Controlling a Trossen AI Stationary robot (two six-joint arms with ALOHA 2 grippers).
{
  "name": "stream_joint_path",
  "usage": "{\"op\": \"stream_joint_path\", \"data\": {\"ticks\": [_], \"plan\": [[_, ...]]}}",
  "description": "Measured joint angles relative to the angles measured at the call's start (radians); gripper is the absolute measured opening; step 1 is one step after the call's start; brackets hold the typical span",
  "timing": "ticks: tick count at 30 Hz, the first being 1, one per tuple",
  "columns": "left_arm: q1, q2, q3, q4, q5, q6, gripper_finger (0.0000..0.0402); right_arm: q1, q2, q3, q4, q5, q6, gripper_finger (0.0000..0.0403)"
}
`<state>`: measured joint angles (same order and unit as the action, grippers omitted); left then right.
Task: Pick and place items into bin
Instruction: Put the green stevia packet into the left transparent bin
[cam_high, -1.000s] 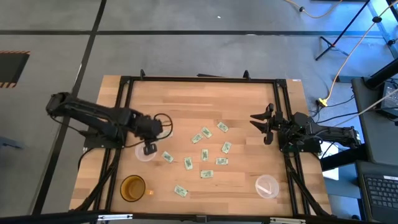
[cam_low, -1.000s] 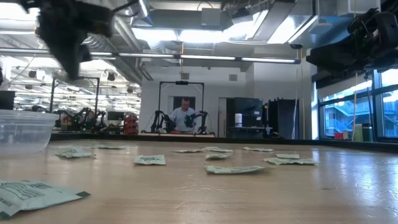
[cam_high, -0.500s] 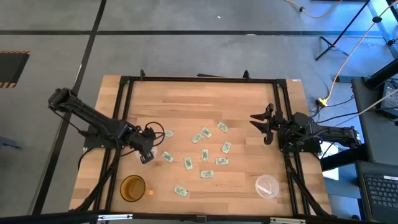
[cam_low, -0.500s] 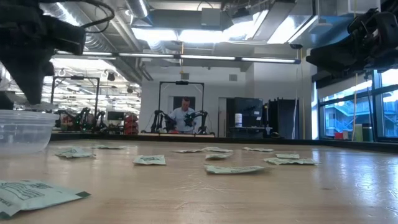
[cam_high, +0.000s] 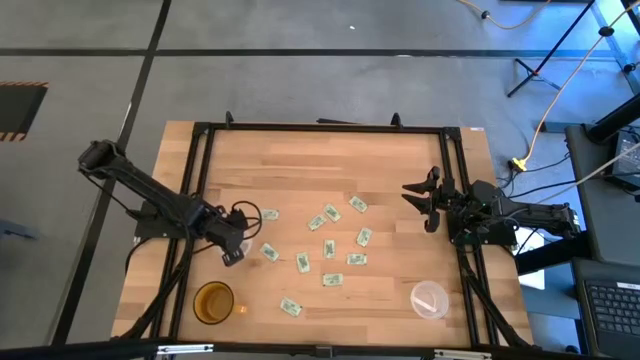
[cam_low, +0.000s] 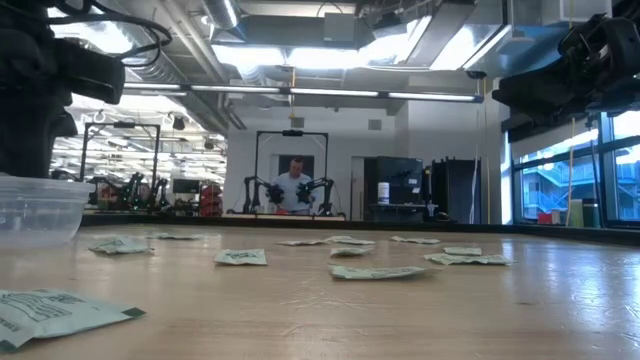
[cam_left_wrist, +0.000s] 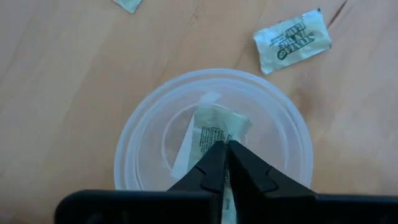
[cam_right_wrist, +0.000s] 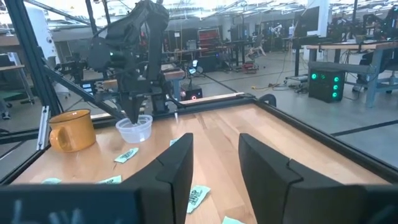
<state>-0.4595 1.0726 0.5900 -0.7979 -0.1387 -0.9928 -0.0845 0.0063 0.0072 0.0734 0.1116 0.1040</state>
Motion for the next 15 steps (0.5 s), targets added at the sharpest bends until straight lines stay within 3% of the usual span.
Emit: {"op": "stream_joint_path", "data": {"ticks": [10, 15], "plan": [[0.012, -0.109, 0.0, -0.002, 0.015, -0.003, 0.0075, 0.0, 0.0, 0.0, -0.003, 0.0, -0.015, 0.0133], [0.045, -0.173, 0.033, 0.036, -0.138, 0.144, 0.0079, 0.0, 0.0, 0.0, -0.003, 0.0, -0.043, 0.0133]]}}
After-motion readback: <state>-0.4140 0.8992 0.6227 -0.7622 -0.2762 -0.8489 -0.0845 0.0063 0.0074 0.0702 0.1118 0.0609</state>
